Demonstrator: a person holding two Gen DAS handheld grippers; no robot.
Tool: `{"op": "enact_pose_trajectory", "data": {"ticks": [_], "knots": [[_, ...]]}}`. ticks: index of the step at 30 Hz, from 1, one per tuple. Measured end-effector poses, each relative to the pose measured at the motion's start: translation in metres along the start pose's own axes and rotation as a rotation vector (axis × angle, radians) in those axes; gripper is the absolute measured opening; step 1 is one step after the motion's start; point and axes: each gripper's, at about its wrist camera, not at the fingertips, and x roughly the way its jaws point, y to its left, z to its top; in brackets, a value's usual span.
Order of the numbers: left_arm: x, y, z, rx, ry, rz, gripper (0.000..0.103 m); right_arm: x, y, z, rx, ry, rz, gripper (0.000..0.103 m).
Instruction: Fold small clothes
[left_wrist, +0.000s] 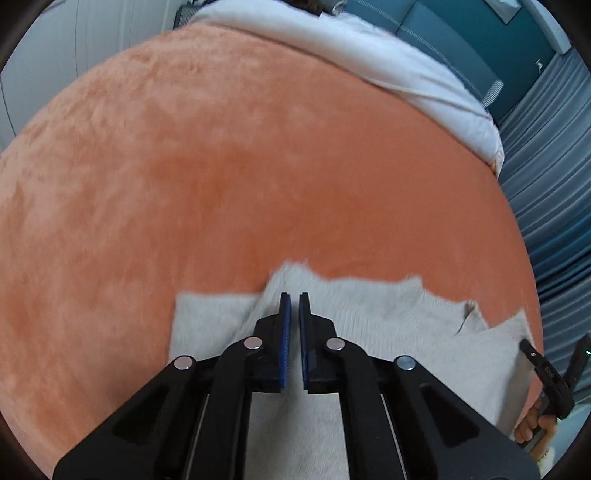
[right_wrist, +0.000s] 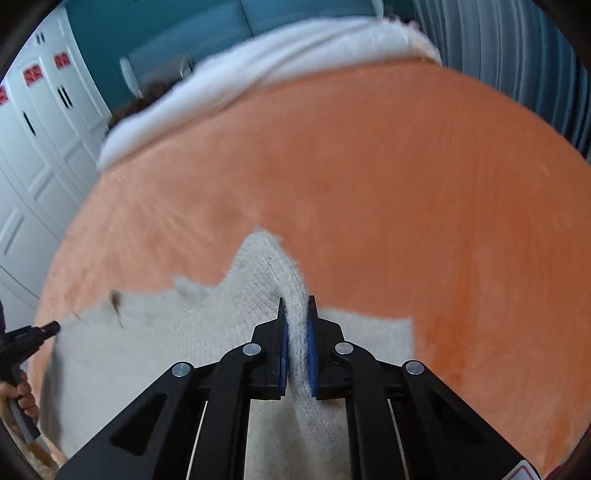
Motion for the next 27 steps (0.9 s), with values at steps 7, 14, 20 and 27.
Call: {"op": "enact_pose_trajectory", "data": {"ticks": [7,14,20,27], "knots": [[0.022,0.016,0.000,-0.046,0.061,0.018,0.000,0.047,-0.014,-0.020,-0.032,0.138,-0.122,0.010],[0.006,-0.002,-0.009,0.053,0.047,0.018,0.062,0.023,0.004,-0.013,-0.048,0.089,-0.060,0.040],[0.048,0.002,-0.001,0.024,0.152,-0.026,0.018,0.052,-0.002,-0.008,-0.026,0.165,-0.047,0.008],[0.042,-0.004,0.021,0.035,0.065,-0.010,0.012,0.033,-0.016,0.004,0.047,0.048,-0.043,0.008]]}}
